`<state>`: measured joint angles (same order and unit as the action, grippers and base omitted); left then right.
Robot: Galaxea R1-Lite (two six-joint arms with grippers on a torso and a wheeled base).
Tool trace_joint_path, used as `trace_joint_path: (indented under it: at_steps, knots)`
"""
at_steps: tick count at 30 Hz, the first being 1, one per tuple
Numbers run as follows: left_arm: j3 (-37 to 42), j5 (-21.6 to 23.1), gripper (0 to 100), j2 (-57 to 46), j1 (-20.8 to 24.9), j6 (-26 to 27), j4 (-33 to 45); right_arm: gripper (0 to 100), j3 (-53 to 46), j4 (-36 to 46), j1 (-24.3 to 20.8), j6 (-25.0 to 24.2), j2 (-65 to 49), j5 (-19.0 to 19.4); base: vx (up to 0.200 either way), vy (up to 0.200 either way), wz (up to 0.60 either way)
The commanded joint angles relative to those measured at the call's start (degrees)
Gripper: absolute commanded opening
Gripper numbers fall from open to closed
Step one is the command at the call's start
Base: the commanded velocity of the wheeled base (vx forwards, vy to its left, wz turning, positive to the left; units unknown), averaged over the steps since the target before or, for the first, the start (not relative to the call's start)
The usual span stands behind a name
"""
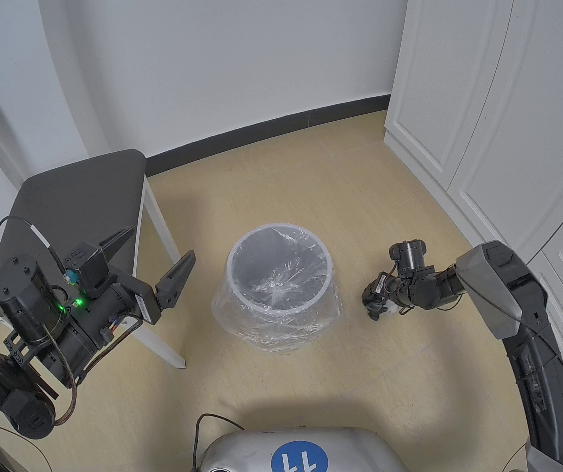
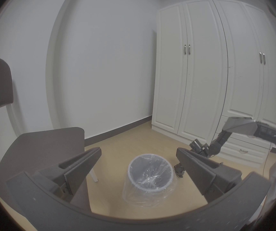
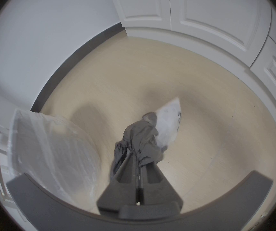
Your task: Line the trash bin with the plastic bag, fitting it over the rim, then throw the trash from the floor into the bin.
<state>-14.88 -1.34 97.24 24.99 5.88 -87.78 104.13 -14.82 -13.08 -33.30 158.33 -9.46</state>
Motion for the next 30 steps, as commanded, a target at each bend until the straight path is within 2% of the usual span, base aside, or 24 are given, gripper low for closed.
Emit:
trace_joint_path:
  at_steps: [1,4,11,13,17,20,23,24,27,30]
  knots:
    - [1.0,0.1,100,-2.0,1.8,1.6,0.0,0,-13.9,-4.7,-0.4,3.7,-16.2,-0.1,0.0,0.0,0.0]
    - [0.8,0.1,100,-2.3,1.8,1.6,0.0,0,-20.9,-5.0,-1.2,9.4,-24.0,-0.2,0.0,0.0,0.0]
    - [0.7,0.1,100,-3.5,1.6,3.3,0.0,0,-31.2,-4.9,-4.0,17.3,-39.0,-0.8,0.0,0.0,0.0]
    - [0.9,0.1,100,-4.9,1.5,3.6,0.0,0,-34.0,-4.8,-5.4,23.3,-44.7,-2.1,0.0,0.0,0.0]
    - [1.0,0.1,100,-5.9,0.7,4.6,0.0,0,-35.1,-4.8,-7.7,29.7,-49.5,-3.1,0.0,0.0,0.0]
    - [1.3,0.2,100,-5.8,-0.6,4.8,0.0,0,-35.1,-4.8,-10.4,31.2,-51.8,-3.5,0.0,0.0,0.0]
    - [1.3,0.2,100,-5.9,-1.2,4.7,0.0,0,-35.1,-4.8,-12.5,31.7,-53.0,-5.0,0.0,0.0,0.0]
    - [1.3,0.2,100,-5.9,-1.3,4.8,0.0,0,-35.1,-4.8,-13.2,33.4,-53.2,-6.0,0.0,0.0,0.0]
    - [1.4,0.2,100,-6.0,-1.6,4.8,0.0,0,-35.2,-5.3,-13.5,37.0,-53.5,-6.8,0.0,0.0,0.0]
    - [1.8,0.2,100,-6.2,-1.6,4.8,-0.1,0,-35.5,-6.4,-13.8,38.3,-54.2,-6.7,0.0,0.0,0.0]
